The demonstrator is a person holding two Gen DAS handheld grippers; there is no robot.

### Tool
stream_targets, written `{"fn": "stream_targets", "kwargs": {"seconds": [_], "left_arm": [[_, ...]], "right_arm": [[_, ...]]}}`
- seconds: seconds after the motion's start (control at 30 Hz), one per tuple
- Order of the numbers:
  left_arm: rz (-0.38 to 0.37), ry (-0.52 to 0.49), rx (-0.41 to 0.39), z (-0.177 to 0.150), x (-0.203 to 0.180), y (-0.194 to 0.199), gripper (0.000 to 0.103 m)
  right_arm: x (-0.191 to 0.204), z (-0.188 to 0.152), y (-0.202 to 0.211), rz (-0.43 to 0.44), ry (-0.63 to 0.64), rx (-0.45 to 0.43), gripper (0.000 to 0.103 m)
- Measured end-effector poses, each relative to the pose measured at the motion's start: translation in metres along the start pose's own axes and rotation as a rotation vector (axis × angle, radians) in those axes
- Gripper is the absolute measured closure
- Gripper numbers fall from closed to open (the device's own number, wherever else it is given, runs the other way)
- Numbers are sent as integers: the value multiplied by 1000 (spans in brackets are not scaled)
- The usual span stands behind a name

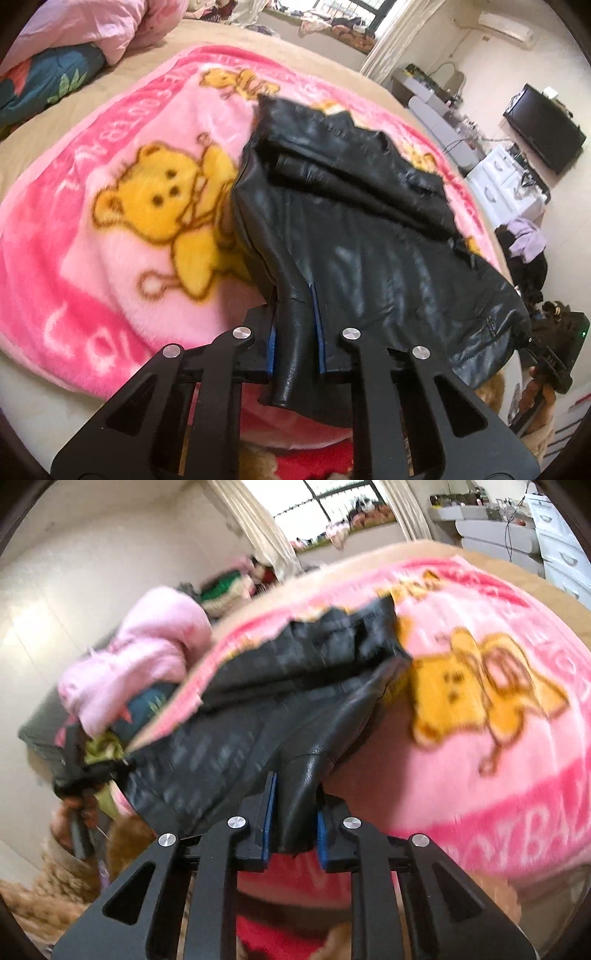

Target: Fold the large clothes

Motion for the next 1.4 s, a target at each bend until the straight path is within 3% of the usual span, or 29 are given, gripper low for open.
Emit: {"fn": "stream_targets", "kwargs": {"seconds": [0.23, 0.5, 0.73, 1.13, 1.4], "left_arm": [[-31, -8, -68, 47, -17, 7, 95], [-96, 0, -147, 106, -30, 4, 95], [-105, 4, -198, 147, -37, -6, 94], [-101, 32, -217, 198, -31, -39, 91], [-75, 93, -186, 225, -15, -71, 90]], "right_arm": [[1, 51, 7, 10, -5, -117, 88], [4, 106, 3, -45, -31, -197, 88], [-9, 137, -5, -85, -86, -236, 88], [-32, 202, -56, -184, -89, -200, 88], [-57, 234, -106, -259, -105, -141, 88]]}}
Point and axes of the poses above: each gripper's, at about its wrist camera, not at the fingertips, and y roughly against the way its jaws point, x to its left, z to its top, the point moved 4 cm from there along -y, roughly the way its jaws point, and after that the axes turned 6 degrees about x, right-handed, at the moved point
